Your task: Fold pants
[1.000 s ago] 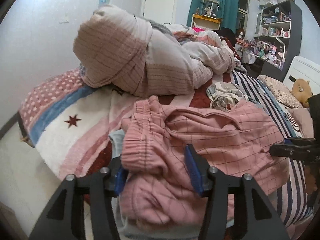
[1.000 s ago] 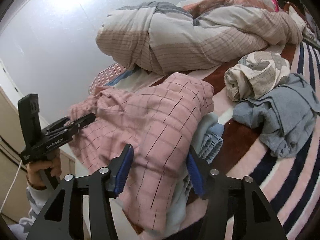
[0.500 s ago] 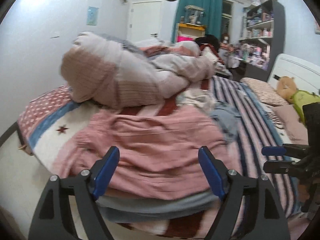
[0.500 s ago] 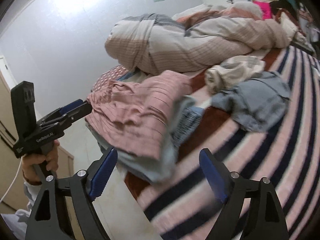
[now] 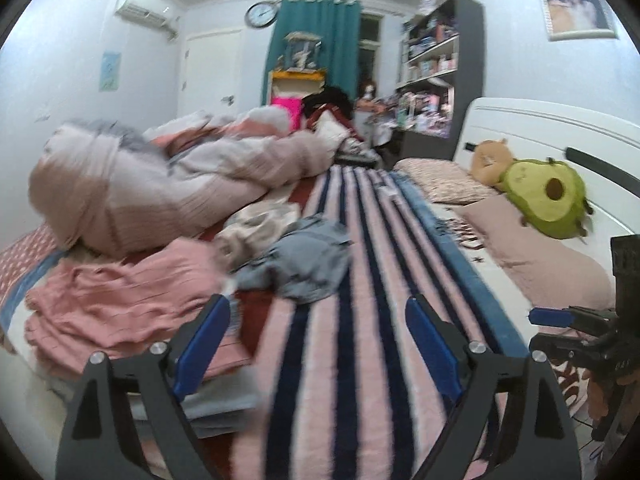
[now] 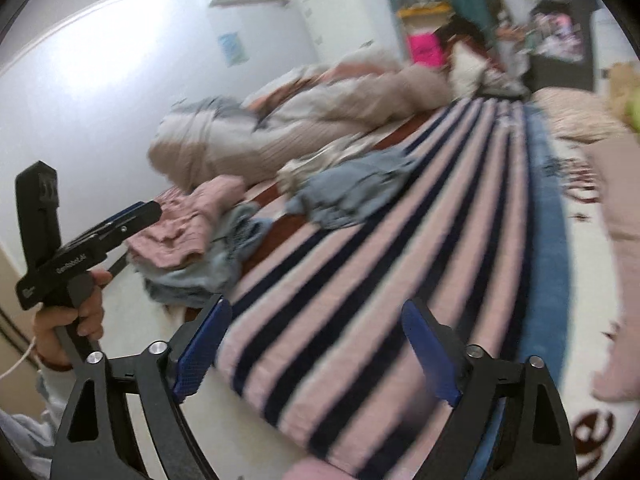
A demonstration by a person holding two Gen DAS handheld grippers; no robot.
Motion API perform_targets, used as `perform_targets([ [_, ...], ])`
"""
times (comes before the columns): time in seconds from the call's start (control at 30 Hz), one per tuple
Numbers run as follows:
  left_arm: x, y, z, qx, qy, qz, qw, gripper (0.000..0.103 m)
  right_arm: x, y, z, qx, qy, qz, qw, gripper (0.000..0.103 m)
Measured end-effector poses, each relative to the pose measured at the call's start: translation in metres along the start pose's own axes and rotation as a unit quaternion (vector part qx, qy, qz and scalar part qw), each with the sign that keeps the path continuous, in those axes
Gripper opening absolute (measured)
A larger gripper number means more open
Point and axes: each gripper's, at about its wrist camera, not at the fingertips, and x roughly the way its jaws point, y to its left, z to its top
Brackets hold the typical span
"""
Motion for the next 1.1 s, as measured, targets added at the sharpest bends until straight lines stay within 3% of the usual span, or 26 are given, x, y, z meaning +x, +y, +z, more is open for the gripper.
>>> perform_targets([
  [0.2,-0.003,-0.064,-0.010,0.021,-0.036,-0.010,0.9991,0.095,-0.056,-0.021,-0.030,0.016,-0.084,-0.061,0.995,0.102],
  [0.33,0.002,-0.092,-0.021,0.043,-0.036,0.005,0.9984,0.095,-0.078,-0.028,-0.044,0.017,-0.124,-0.107,0.986,0.102],
  [0.6,0.006,-0.109,-0.027,0.045,-0.026,0.007,0.9986,0.095,-0.096,-0.035,-0.056,0.004,-0.138,-0.136,0.981,0.102],
  [1.1,0.003,-0.120,-0.031,0.040,-0.029,-0.008,0.9987,0.095,-0.107,-0.034,-0.063,0.005,-0.142,-0.138,0.980,0.102],
])
